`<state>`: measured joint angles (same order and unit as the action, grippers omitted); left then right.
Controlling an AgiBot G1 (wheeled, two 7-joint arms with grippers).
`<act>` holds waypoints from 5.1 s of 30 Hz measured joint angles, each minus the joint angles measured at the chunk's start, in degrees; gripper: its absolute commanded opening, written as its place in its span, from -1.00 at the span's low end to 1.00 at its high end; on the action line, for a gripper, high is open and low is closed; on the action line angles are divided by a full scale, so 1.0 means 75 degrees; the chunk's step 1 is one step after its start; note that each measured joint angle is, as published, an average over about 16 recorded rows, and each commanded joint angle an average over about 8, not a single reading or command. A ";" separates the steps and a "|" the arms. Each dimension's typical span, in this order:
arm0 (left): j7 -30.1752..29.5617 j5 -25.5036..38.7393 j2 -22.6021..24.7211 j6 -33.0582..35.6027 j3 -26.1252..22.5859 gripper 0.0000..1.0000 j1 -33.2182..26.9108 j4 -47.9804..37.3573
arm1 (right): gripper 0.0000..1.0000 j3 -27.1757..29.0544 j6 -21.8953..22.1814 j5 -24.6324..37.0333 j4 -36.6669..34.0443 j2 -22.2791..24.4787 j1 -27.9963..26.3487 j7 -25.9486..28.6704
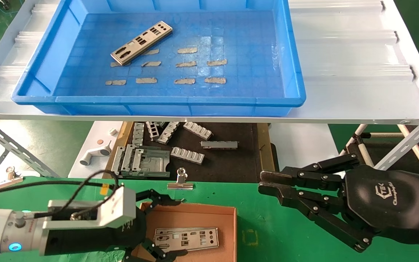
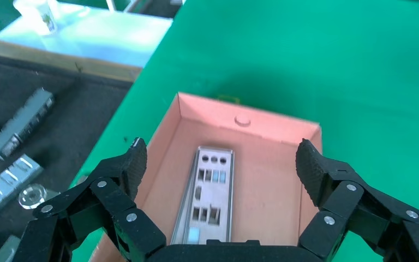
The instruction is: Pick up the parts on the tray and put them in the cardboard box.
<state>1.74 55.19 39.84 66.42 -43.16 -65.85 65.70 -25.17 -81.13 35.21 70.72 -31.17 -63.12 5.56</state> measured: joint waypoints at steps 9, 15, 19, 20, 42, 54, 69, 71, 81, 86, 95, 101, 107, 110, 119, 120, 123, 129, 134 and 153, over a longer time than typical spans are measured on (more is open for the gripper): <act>-0.0288 -0.0307 -0.0111 0.0444 0.0625 1.00 0.0099 0.0181 | 1.00 0.0000 0.0000 0.0000 0.0000 0.0000 0.0000 0.0000; -0.0479 -0.0512 -0.0185 0.0740 0.1042 1.00 0.0165 0.0302 | 1.00 0.0000 0.0000 0.0000 0.0000 0.0000 0.0000 0.0000; -0.0607 -0.0648 -0.0234 0.0937 0.1319 1.00 0.0209 0.0383 | 1.00 0.0000 0.0000 0.0000 0.0000 0.0000 0.0000 0.0000; -0.0639 -0.0682 -0.0247 0.0986 0.1388 1.00 0.0219 0.0403 | 1.00 0.0000 0.0000 0.0000 0.0000 0.0000 0.0000 0.0000; -0.1343 -0.1433 -0.0518 0.2073 0.2918 1.00 0.0461 0.0847 | 1.00 0.0000 0.0000 0.0000 0.0000 0.0000 0.0000 0.0000; -0.1650 -0.1772 -0.0641 0.2557 0.3598 1.00 0.0570 0.1048 | 1.00 0.0000 0.0001 0.0000 -0.0001 0.0000 0.0001 0.0000; -0.1688 -0.1822 -0.0659 0.2619 0.3682 1.00 0.0589 0.1072 | 1.00 0.0001 0.0002 -0.0001 -0.0002 0.0000 0.0002 0.0000; -0.1684 -0.1815 -0.0657 0.2611 0.3672 1.00 0.0587 0.1068 | 1.00 0.0001 0.0002 -0.0001 -0.0002 0.0000 0.0002 0.0000; -0.1674 -0.1792 -0.0651 0.2585 0.3639 1.00 0.0581 0.1058 | 1.00 0.0001 0.0002 -0.0001 -0.0002 0.0000 0.0002 0.0000; -0.1671 -0.1786 -0.0649 0.2578 0.3631 1.00 0.0579 0.1055 | 1.00 0.0001 0.0002 -0.0001 -0.0002 0.0000 0.0002 0.0000; -0.1667 -0.1780 -0.0645 0.2571 0.3623 1.00 0.0575 0.1050 | 1.00 0.0001 0.0002 -0.0001 -0.0002 0.0000 0.0002 0.0000; -0.1664 -0.1777 -0.0643 0.2567 0.3619 1.00 0.0573 0.1048 | 1.00 0.0001 0.0002 -0.0001 -0.0002 0.0000 0.0002 0.0000; -0.1662 -0.1775 -0.0642 0.2565 0.3616 1.00 0.0573 0.1047 | 1.00 0.0001 0.0002 -0.0001 -0.0002 0.0000 0.0002 0.0000; -0.1662 -0.1774 -0.0642 0.2564 0.3615 1.00 0.0573 0.1047 | 1.00 0.0001 0.0002 -0.0001 -0.0002 0.0000 0.0002 0.0000; -0.1662 -0.1774 -0.0642 0.2563 0.3613 1.00 0.0573 0.1047 | 1.00 0.0001 0.0002 -0.0001 -0.0002 0.0000 0.0002 0.0000; -0.1662 -0.1774 -0.0642 0.2563 0.3613 1.00 0.0573 0.1047 | 1.00 0.0001 0.0002 -0.0001 -0.0002 0.0001 0.0002 0.0000; -0.1662 -0.1774 -0.0642 0.2563 0.3612 1.00 0.0573 0.1047 | 1.00 0.0001 0.0002 -0.0001 -0.0002 0.0001 0.0002 0.0000; -0.1662 -0.1774 -0.0642 0.2563 0.3612 1.00 0.0573 0.1047 | 1.00 0.0001 0.0002 -0.0001 -0.0002 0.0001 0.0002 0.0000; -0.1662 -0.1774 -0.0642 0.2563 0.3612 1.00 0.0573 0.1046 | 1.00 0.0001 0.0002 -0.0001 -0.0002 0.0000 0.0002 0.0000; -0.1662 -0.1775 -0.0642 0.2563 0.3612 1.00 0.0573 0.1046 | 1.00 0.0001 0.0002 -0.0001 -0.0002 0.0000 0.0002 0.0000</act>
<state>-10.72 41.88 35.02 85.64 -16.07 -61.56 73.55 -25.16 -81.11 35.20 70.70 -31.17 -63.11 5.56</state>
